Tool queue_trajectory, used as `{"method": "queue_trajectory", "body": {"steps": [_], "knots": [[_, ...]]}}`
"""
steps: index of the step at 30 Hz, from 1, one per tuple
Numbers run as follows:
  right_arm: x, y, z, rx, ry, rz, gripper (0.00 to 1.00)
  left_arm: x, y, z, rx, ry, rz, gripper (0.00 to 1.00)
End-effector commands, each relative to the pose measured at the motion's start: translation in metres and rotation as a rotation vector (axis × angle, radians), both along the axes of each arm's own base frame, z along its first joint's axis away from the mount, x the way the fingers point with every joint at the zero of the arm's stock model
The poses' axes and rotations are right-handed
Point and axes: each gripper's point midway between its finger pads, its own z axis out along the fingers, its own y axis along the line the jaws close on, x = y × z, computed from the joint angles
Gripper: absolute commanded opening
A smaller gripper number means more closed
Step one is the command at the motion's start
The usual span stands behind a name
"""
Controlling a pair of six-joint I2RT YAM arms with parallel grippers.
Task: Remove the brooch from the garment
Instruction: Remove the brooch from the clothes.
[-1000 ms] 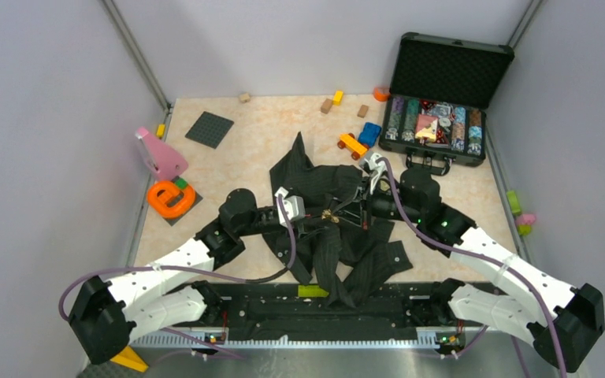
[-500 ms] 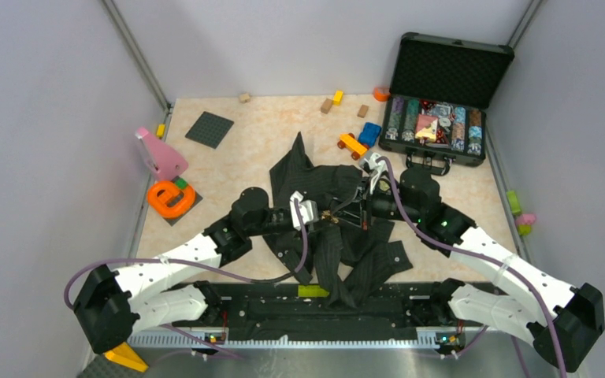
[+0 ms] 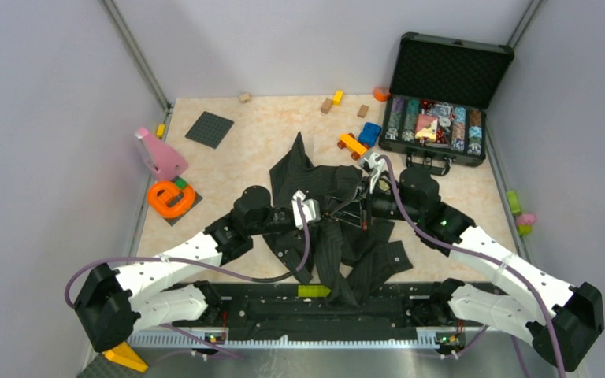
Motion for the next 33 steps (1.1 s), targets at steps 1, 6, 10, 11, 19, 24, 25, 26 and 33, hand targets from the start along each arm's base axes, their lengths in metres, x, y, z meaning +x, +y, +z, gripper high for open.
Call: {"method": "queue_trajectory", "body": {"steps": [1, 6, 10, 11, 19, 24, 25, 26, 33], "knots": [[0.006, 0.003, 0.029, 0.048, -0.028, -0.015, 0.00, -0.001, -0.004, 0.021, -0.035, -0.055, -0.026, 0.27], [0.016, -0.008, 0.027, 0.029, -0.043, -0.067, 0.00, -0.010, 0.001, 0.027, -0.061, -0.067, -0.051, 0.35], [0.019, -0.010, 0.023, 0.001, -0.049, -0.075, 0.00, -0.015, 0.005, 0.031, -0.070, -0.069, -0.055, 0.38], [0.020, -0.010, 0.022, -0.002, -0.052, -0.076, 0.00, -0.016, 0.005, 0.031, -0.072, -0.067, -0.055, 0.39], [0.027, -0.015, 0.027, 0.002, -0.155, -0.106, 0.00, -0.018, 0.009, 0.014, -0.032, 0.023, -0.033, 0.63], [0.025, -0.018, 0.042, 0.064, -0.298, -0.100, 0.00, 0.010, 0.024, 0.002, -0.122, 0.142, 0.213, 0.69], [0.024, -0.019, 0.044, 0.072, -0.323, -0.096, 0.00, 0.010, 0.027, 0.002, -0.156, 0.158, 0.234, 0.71], [0.022, -0.020, 0.045, 0.080, -0.346, -0.090, 0.00, 0.012, 0.028, 0.005, -0.195, 0.171, 0.251, 0.71], [0.012, -0.017, 0.046, 0.106, -0.416, -0.023, 0.00, 0.015, 0.019, 0.002, -0.234, 0.249, 0.254, 0.64]]}}
